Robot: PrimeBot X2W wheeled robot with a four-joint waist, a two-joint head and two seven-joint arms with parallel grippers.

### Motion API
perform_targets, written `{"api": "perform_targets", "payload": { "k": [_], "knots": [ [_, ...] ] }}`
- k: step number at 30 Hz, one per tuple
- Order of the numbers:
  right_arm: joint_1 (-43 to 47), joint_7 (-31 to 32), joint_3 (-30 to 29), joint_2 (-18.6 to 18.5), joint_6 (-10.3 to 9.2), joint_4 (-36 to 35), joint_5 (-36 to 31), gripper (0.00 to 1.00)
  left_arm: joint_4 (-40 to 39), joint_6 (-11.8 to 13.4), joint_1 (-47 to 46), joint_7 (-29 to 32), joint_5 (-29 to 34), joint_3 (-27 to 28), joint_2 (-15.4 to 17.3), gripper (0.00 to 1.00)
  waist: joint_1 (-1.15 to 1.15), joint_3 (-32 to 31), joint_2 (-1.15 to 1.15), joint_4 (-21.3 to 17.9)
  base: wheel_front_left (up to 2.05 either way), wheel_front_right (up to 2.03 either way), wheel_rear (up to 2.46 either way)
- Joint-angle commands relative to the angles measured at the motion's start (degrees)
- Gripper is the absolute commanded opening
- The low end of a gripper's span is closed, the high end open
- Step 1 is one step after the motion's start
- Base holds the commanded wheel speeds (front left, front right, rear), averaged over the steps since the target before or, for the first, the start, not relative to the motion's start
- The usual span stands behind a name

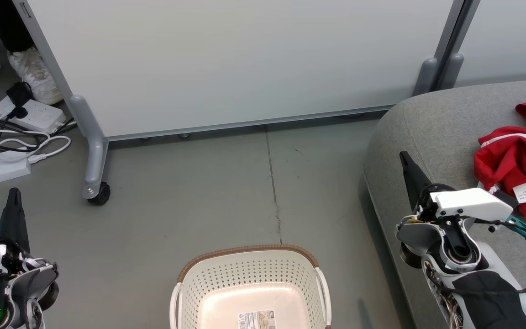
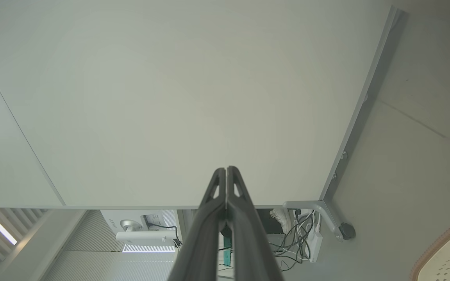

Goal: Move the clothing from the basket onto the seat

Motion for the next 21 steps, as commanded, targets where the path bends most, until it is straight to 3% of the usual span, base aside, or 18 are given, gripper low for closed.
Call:
{"api": "perform_targets", "payload": {
  "k": [1, 21],
  "knots": [
    [-0.4, 0.23, 0.07, -0.52, 0.14, 0.02, 0.31, 0.0, 0.03, -0.25, -0.91, -0.17, -0.18, 0.01, 0.38, 0.0, 0.0, 0.0, 0.0, 0.0, 0.0, 0.0, 0.0],
    [-0.4, 0.22, 0.07, -0.53, 0.14, 0.02, 0.32, 0.0, 0.02, -0.25, -0.86, -0.28, -0.32, -0.12, 0.45, 0.0, 0.0, 0.0, 0.0, 0.0, 0.0, 0.0, 0.0]
  ]
}}
